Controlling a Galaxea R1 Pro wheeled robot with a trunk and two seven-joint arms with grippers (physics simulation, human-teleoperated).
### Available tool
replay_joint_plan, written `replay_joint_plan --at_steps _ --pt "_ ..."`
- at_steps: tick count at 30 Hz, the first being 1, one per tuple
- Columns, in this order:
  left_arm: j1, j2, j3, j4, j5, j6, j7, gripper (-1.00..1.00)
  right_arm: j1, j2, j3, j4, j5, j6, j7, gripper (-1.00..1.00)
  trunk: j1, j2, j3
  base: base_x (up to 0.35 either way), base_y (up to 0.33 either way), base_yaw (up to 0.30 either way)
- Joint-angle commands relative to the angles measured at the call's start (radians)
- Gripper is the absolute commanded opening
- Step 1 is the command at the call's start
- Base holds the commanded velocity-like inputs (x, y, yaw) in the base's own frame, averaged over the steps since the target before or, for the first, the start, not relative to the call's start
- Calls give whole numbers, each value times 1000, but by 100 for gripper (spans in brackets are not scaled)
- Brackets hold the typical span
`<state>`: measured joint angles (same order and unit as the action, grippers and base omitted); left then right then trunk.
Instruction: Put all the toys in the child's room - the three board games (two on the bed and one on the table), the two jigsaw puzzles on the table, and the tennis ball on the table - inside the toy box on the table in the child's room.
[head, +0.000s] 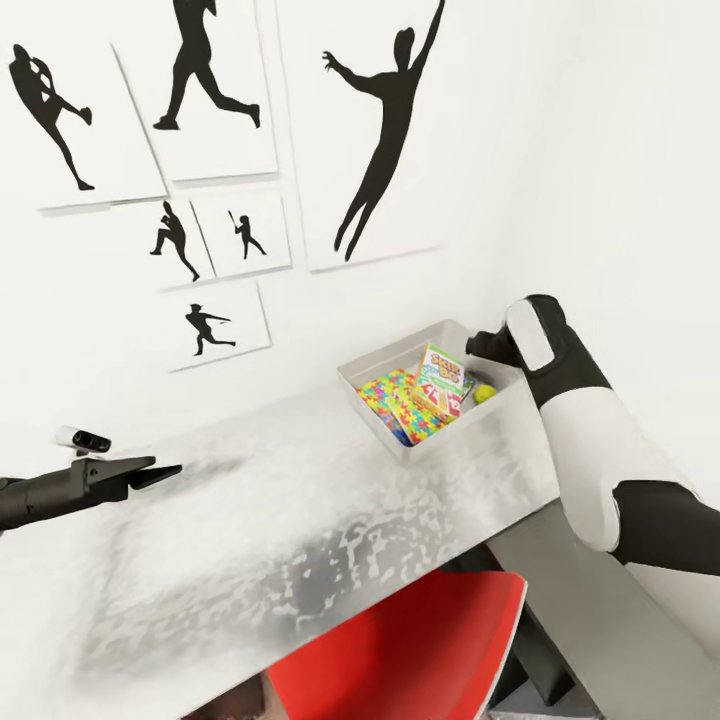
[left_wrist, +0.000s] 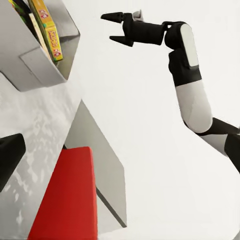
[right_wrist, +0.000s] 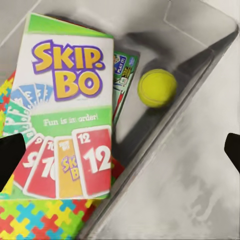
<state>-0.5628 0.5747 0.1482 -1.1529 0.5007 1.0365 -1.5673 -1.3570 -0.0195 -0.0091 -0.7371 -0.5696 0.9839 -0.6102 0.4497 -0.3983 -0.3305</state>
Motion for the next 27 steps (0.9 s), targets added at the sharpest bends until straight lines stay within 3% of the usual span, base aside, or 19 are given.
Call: replay_joint_plan --at_steps 1,4,7,10,13,17,19,22,25,27 --pt "0 0 -1 8 -1 11 -4 100 18 -3 -14 -51 -14 26 -5 100 0 -2 -2 -111 0 0" --pt "2 2 0 46 -4 3 -2 100 89 -7 -62 -183 -19 61 3 100 0 -2 -2 -48 0 0" --pt "5 7 1 86 -5 -23 -2 100 132 -7 -105 -242 -21 63 5 100 0 -2 -2 -81 0 0" --pt "11 10 2 100 -8 -33 -2 100 175 -7 -119 -264 -25 63 11 100 0 -2 -2 -241 0 -4" --pt "17 12 2 105 -40 -37 -1 100 235 -8 -124 -313 -73 63 47 100 0 -2 1 -223 0 -88" --pt "19 13 3 152 -99 -71 -4 100 350 -11 -128 -417 -198 63 81 100 0 -2 6 -67 0 -126" --pt "20 23 6 223 -113 -113 -4 100 454 -24 -131 -523 -310 63 89 100 0 -2 9 -16 0 -116" --pt "20 45 9 311 -117 -138 -4 100 592 -82 -132 -666 -467 63 103 100 0 -2 13 -5 0 -112" --pt "20 54 11 343 -117 -144 -4 100 720 -143 -135 -771 -637 63 160 100 0 -2 18 -1 0 -110" --pt "20 56 11 350 -119 -145 -4 100 794 -167 -153 -798 -704 63 216 100 0 -2 21 0 0 -109"
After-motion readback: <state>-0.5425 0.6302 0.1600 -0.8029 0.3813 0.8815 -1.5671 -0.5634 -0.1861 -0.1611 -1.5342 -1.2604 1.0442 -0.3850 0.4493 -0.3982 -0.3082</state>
